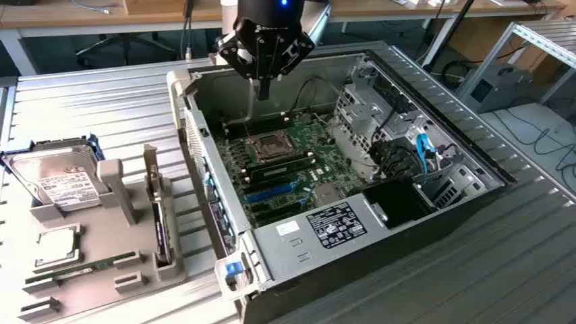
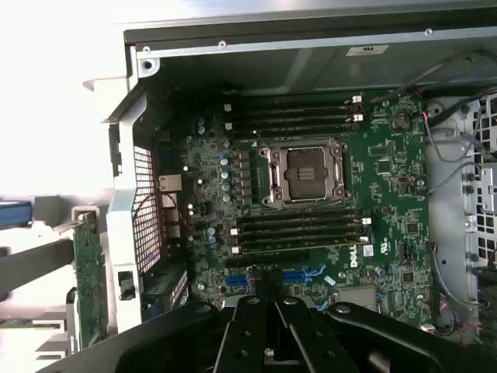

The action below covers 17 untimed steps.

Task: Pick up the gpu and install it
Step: 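Reach for the gpu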

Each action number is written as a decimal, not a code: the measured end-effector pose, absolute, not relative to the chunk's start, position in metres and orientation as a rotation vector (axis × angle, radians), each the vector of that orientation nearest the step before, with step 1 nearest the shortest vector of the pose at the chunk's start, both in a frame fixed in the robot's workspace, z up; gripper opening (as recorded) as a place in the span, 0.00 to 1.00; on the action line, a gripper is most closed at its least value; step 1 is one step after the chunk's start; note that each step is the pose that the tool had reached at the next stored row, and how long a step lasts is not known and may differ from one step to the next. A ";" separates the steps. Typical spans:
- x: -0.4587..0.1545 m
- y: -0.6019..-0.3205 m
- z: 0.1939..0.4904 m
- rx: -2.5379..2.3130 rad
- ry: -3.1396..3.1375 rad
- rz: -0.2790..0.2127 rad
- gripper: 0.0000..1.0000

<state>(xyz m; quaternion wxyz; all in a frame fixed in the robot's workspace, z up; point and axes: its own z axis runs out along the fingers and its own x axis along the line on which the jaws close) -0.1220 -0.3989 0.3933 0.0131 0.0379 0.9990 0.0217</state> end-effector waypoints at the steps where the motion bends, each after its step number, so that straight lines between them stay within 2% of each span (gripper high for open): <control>1: -0.123 -0.399 0.393 0.118 3.112 0.068 0.11; 17: -0.129 -0.399 0.393 0.118 3.112 0.068 0.11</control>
